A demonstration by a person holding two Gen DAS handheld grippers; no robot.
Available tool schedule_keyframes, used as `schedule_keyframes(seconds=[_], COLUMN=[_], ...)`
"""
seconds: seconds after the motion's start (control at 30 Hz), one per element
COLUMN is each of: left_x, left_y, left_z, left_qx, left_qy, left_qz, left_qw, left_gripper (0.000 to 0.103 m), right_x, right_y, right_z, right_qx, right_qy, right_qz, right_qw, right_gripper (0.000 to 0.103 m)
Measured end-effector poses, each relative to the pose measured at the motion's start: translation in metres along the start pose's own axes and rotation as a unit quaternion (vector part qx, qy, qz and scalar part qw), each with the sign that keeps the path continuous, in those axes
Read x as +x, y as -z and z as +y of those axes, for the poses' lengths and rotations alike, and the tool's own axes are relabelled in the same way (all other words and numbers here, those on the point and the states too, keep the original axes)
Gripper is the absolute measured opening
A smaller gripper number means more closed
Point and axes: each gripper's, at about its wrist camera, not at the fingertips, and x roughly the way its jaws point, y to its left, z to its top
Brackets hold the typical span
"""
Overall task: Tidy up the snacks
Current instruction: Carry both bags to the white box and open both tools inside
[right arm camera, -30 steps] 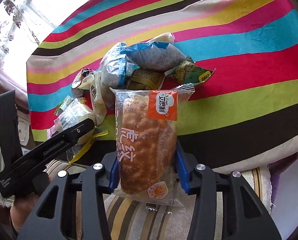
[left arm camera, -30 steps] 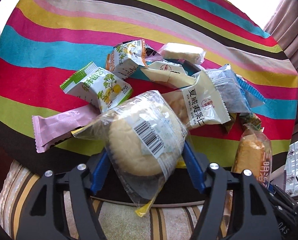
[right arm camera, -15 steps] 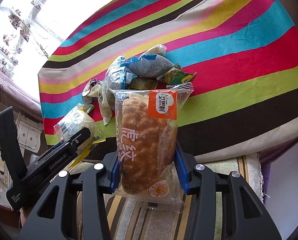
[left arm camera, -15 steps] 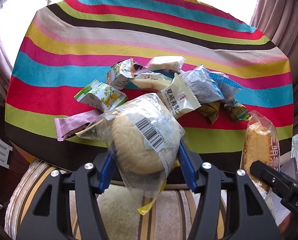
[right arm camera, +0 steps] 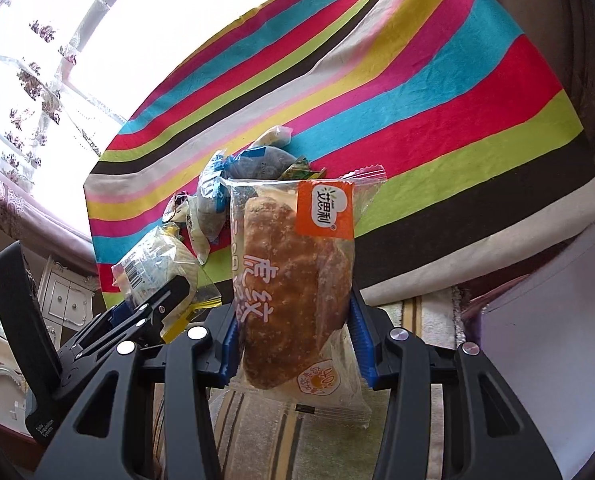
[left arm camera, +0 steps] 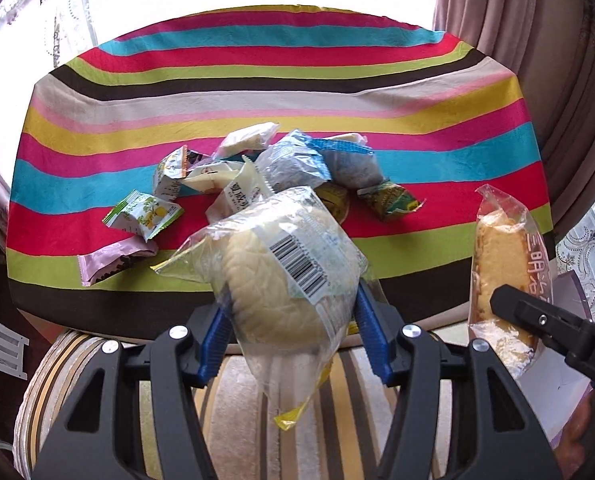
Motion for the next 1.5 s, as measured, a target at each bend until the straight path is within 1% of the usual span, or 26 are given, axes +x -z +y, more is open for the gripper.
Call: schedule_keyframes(seconds=[0.17,0.33,0.47,0.6,0.7,0.8,1.0,1.13,1.3,1.4,1.5], left_x=[-0.005,-0.005,-0.005,-0.002,0.0,0.003,0.013,0.027,0.046,0.055,0.064], left_y=[0.002,0.004,0.009,0.016,0.023,0.031,0.046,0.054,0.061,0.064,0.065], left_z=[-0.029,-0.064,-0.099,-0.138,-0.169,-0.195,-0.239,-0.255,-0.267,-0.27,-0.27], left_qx=[0.026,0.055,0.085,0.118,0.151,0.185,0.243,0.269,0.285,0.29,0.286], left_qy=[0.018,0.044,0.067,0.089,0.099,0.108,0.11,0.116,0.125,0.131,0.133], left_qz=[-0.001,0.007,0.017,0.03,0.037,0.052,0.081,0.114,0.156,0.176,0.19], left_qw=[0.9995,0.9975,0.9939,0.9885,0.9828,0.9754,0.9604,0.9494,0.9375,0.9316,0.9295], left_gripper=[0.057,0.057,0.057,0.057,0.057,0.057,0.057,0.058,0.058,0.059,0.06], right_x=[-0.028,-0.048,-0.057,-0.063,-0.067,-0.069,-0.065,-0.063,-0.058,-0.054,-0.049], right_y=[0.002,0.006,0.013,0.019,0.026,0.034,0.051,0.058,0.062,0.066,0.069], right_z=[-0.028,-0.065,-0.094,-0.12,-0.143,-0.165,-0.201,-0.217,-0.227,-0.234,-0.24], right_qx=[0.021,0.047,0.066,0.082,0.098,0.119,0.153,0.168,0.177,0.184,0.193], right_qy=[0.014,0.036,0.054,0.066,0.072,0.08,0.09,0.093,0.108,0.113,0.12], right_qz=[-0.024,-0.035,-0.035,-0.036,-0.039,-0.038,-0.03,-0.025,-0.013,-0.005,0.008], right_qw=[0.999,0.998,0.996,0.994,0.992,0.989,0.984,0.981,0.978,0.976,0.974], right_gripper=[0.045,0.045,0.045,0.045,0.045,0.045,0.045,0.045,0.045,0.046,0.047])
